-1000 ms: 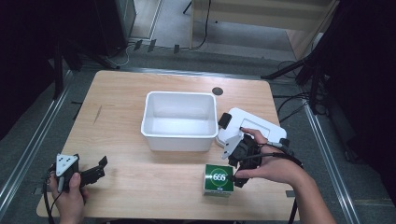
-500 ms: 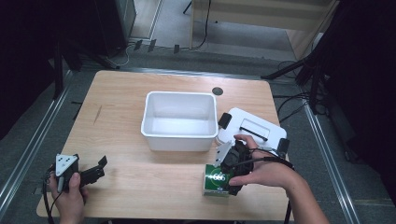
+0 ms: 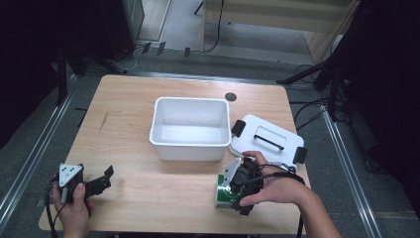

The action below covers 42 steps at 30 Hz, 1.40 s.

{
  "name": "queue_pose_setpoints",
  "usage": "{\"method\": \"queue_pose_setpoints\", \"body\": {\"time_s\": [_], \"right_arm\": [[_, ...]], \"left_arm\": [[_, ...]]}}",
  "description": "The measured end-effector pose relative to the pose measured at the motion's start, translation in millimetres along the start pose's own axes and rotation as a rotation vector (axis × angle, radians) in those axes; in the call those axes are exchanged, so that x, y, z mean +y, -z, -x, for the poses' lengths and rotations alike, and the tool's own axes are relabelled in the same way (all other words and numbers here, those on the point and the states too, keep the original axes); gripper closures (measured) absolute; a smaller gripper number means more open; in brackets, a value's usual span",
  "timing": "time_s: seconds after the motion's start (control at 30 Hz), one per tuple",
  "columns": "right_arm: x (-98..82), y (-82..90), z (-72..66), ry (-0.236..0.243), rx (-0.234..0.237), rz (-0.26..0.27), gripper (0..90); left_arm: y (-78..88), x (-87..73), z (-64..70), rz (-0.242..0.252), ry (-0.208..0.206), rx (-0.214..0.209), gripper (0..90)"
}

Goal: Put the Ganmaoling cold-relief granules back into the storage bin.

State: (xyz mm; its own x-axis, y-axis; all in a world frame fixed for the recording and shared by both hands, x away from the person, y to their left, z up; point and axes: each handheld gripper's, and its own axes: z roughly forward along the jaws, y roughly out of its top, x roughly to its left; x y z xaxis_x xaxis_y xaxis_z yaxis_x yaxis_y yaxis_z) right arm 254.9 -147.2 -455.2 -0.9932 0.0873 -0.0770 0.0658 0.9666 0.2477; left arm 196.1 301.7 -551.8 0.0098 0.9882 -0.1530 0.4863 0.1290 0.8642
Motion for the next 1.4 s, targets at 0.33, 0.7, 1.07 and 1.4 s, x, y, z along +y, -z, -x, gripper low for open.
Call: {"method": "queue_pose_setpoints", "body": {"time_s": [0.33,0.7,1.07,1.4], "right_arm": [[5.0,-15.0,0.3,0.042,-0.014,-0.026,12.4],[8.0,-22.1,0.0,0.060,-0.008,-0.038,14.3],[8.0,-8.7,-1.2,0.100,0.012,-0.010,15.7],[12.8,22.9,7.4,0.098,-0.009,-0.004,15.8]], "left_arm": [[0.0,0.0,0.1,-0.001,-0.003,-0.001,0.1],[-0.3,0.2,-0.1,-0.003,0.001,-0.003,0.1],[-0.1,0.2,0.2,-0.002,-0.001,0.001,0.1],[-0.3,0.3,0.0,-0.003,0.000,0.003,0.1]]}}
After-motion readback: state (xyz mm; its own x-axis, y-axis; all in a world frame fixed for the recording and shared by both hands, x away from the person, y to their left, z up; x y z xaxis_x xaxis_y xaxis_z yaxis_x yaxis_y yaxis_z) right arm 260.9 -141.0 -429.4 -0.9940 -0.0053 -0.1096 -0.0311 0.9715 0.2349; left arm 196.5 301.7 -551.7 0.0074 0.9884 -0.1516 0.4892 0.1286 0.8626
